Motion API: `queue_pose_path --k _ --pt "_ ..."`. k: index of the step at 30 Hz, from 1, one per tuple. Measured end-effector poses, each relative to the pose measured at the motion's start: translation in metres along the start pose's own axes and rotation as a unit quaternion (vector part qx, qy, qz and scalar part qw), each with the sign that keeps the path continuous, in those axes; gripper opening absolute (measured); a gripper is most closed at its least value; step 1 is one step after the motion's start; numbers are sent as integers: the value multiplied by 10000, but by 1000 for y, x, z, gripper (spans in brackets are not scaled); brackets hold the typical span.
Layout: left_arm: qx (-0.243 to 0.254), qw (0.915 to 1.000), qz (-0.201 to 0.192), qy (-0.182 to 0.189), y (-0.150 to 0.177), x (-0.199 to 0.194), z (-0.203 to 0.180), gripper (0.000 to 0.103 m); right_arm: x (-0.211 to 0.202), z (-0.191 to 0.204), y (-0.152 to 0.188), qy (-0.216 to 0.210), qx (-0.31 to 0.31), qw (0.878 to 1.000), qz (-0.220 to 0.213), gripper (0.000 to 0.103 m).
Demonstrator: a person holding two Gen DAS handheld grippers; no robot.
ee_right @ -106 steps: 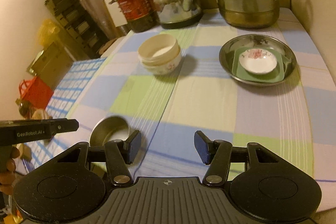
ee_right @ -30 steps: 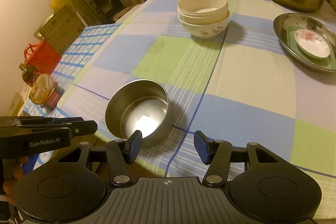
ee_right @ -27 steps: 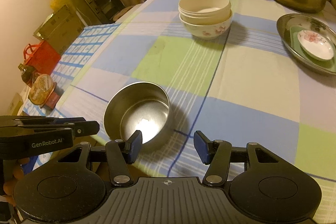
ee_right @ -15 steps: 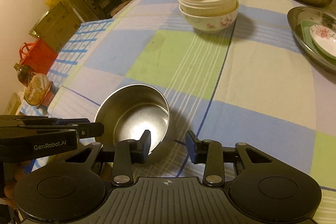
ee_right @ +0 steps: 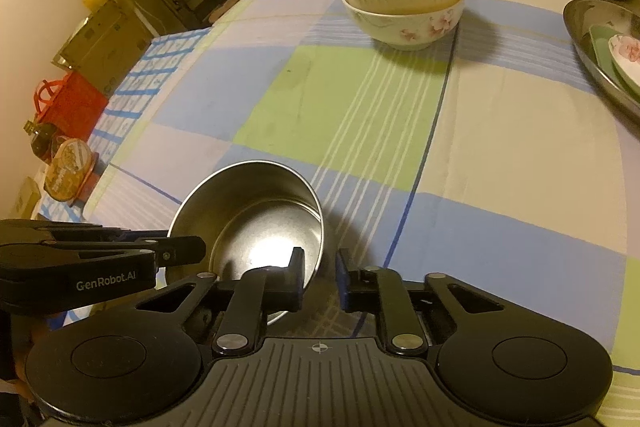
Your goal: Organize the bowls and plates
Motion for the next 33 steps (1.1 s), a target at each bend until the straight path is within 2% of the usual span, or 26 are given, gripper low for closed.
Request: queue_pose_path --k 9,16,33 --pt "149 9999 34 -29 -3 -1 -6 8 -1 -1 -4 15 30 10000 38 11" --pt "211 9997 -103 23 -16 -9 -8 7 -10 -4 -14 52 85 9999 -18 9" --pt "650 9960 -565 233 -87 -22 -20 7 -46 -11 -70 137 413 9980 -462 8"
Point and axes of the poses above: each gripper's, at about its wrist camera, not at the fingertips, and x roughly the way its jaws point, z to its left, y to its underside, the point moved 1 cm from there along x, roughly the way its jaws point, and after that the axes turned 13 degrees about x, right-handed, at the moved point
